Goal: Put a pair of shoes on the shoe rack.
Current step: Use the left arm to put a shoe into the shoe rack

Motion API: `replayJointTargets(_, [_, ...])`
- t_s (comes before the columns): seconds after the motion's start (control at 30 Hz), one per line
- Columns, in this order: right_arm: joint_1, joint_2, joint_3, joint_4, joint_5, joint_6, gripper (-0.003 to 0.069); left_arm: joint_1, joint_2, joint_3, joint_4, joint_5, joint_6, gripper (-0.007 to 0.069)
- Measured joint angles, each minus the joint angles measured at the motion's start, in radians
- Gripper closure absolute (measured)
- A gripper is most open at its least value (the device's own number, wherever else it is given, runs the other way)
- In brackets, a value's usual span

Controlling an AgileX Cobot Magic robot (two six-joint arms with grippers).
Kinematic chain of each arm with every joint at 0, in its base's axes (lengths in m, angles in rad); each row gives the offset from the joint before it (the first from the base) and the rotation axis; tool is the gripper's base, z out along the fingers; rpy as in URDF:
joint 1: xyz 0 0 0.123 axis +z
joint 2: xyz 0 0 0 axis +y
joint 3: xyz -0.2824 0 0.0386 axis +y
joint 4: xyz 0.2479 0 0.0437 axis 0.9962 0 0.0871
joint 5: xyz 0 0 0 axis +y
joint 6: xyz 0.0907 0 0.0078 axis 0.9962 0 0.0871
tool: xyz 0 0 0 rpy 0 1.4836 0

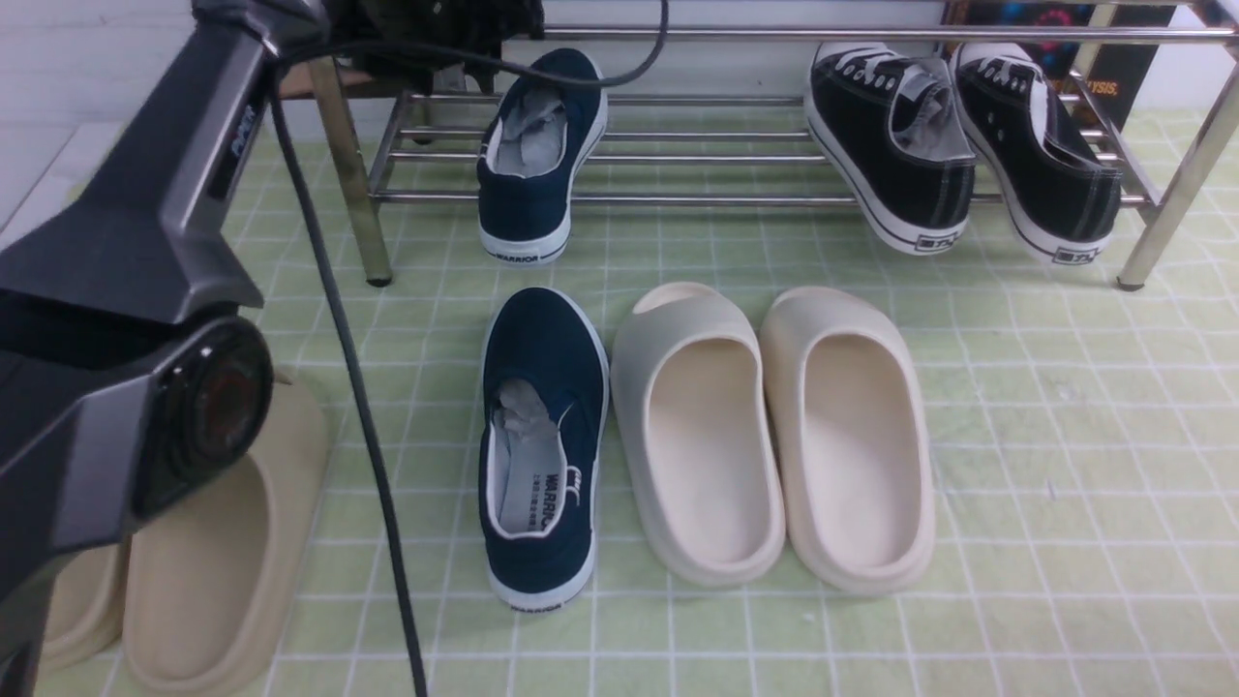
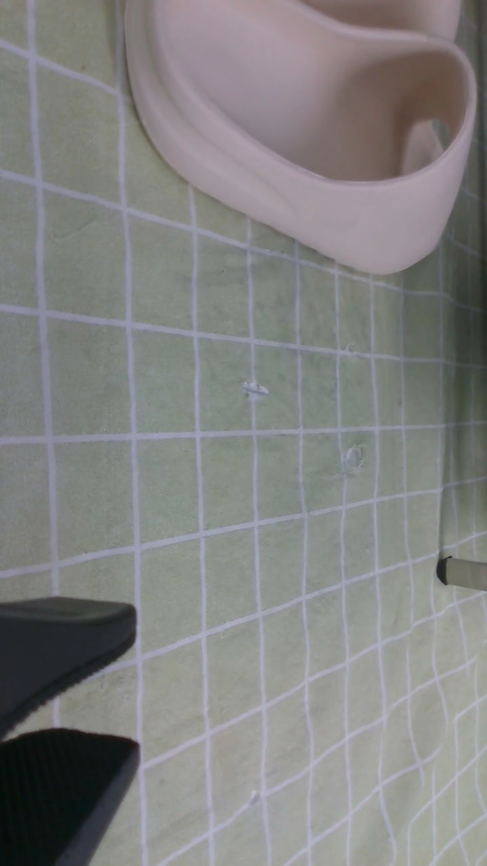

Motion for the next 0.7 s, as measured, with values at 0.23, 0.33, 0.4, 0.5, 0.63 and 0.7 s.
replayJointTargets(0.23, [0.000,0.000,0.000,0.000,0.000,0.000,0.0419,-0.001,-0.212,0.355,-0.140,0.000,0.083,0.0634])
replayJointTargets(0.33, [0.000,0.000,0.000,0.000,0.000,0.000,0.0419,-0.001,-0.302,0.609,-0.194,-0.001,0.129,0.0638])
replayJointTargets(0.4, [0.000,0.000,0.000,0.000,0.000,0.000,0.0419,-0.001,-0.319,0.718,-0.223,-0.028,0.142,0.0638])
replayJointTargets(0.5, [0.000,0.000,0.000,0.000,0.000,0.000,0.0419,-0.002,-0.314,0.805,-0.240,-0.108,0.147,0.0638])
replayJointTargets(0.63, [0.000,0.000,0.000,0.000,0.000,0.000,0.0419,-0.002,-0.277,0.861,-0.246,-0.304,0.149,0.0638])
replayJointTargets(0.7, [0.000,0.000,0.000,0.000,0.000,0.000,0.0419,-0.002,-0.269,0.865,-0.252,-0.405,0.149,0.0638])
